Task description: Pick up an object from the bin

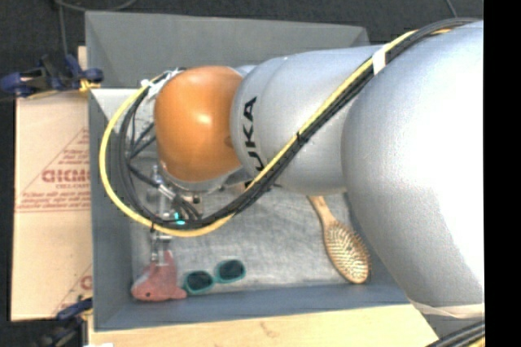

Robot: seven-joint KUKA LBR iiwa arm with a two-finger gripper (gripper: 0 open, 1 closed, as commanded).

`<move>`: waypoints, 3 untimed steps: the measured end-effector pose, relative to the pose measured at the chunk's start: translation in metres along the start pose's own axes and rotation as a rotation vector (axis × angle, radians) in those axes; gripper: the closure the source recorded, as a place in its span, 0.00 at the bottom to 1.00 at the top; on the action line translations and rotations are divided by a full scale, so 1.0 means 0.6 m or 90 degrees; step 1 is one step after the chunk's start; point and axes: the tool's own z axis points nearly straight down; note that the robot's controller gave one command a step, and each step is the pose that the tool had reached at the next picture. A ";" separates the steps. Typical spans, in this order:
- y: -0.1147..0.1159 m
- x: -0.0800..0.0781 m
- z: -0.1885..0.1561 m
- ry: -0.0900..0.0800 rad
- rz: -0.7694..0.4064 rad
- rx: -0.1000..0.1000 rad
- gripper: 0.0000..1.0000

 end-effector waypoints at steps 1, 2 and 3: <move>-0.001 -0.004 -0.007 -0.005 0.002 -0.001 0.00; -0.010 0.044 0.081 -0.008 -0.041 -0.001 0.00; -0.017 0.061 0.111 -0.007 -0.064 -0.002 0.00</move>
Offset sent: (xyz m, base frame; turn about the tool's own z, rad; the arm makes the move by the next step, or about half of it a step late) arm -0.0464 -0.0076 -0.0820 -0.1064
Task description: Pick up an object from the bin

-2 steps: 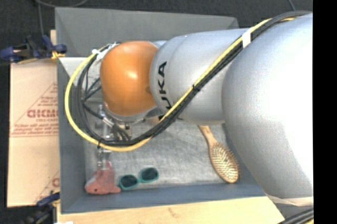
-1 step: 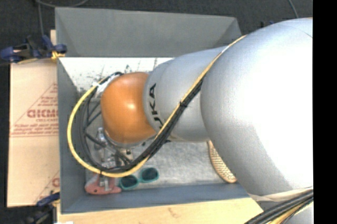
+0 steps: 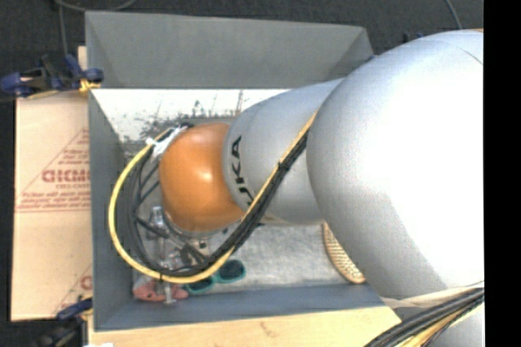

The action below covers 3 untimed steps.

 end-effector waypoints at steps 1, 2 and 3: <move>0.002 -0.081 0.026 0.000 -0.136 -0.001 1.00; 0.001 -0.081 0.026 0.000 -0.135 -0.001 0.00; 0.002 -0.081 0.026 0.000 -0.135 -0.001 0.00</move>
Offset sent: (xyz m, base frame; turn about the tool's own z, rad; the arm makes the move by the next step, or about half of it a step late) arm 0.0000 0.0000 0.0000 0.0000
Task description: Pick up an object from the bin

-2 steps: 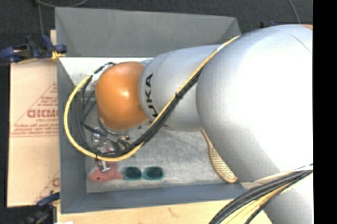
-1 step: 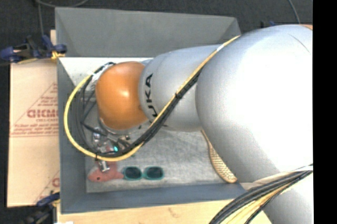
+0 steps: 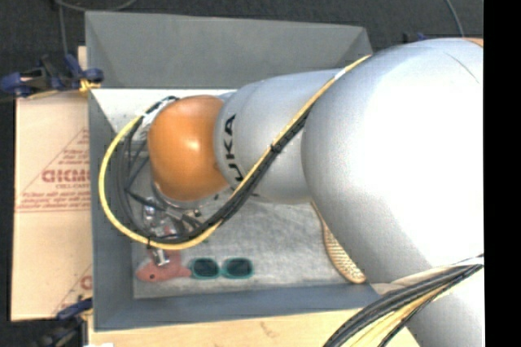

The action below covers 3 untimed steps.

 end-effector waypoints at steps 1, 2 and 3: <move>0.011 0.053 -0.002 -0.007 -0.160 0.002 0.00; 0.017 0.075 -0.002 -0.006 -0.360 0.000 1.00; 0.017 0.075 -0.002 -0.005 -0.359 0.000 1.00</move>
Offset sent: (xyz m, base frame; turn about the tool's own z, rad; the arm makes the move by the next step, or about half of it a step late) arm -0.0502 -0.0070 -0.0033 -0.5713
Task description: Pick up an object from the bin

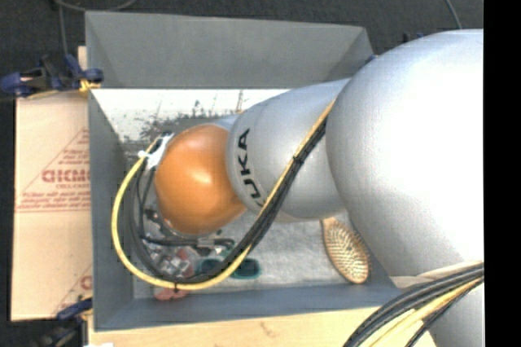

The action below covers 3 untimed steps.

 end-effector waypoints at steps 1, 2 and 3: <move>0.003 0.008 -0.063 0.009 0.020 -0.002 1.00; 0.001 0.003 -0.111 0.006 0.024 0.000 1.00; 0.001 0.011 -0.204 0.011 0.009 -0.003 1.00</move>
Offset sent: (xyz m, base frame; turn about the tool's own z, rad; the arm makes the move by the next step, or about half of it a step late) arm -0.0012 -0.0002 0.0457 0.0283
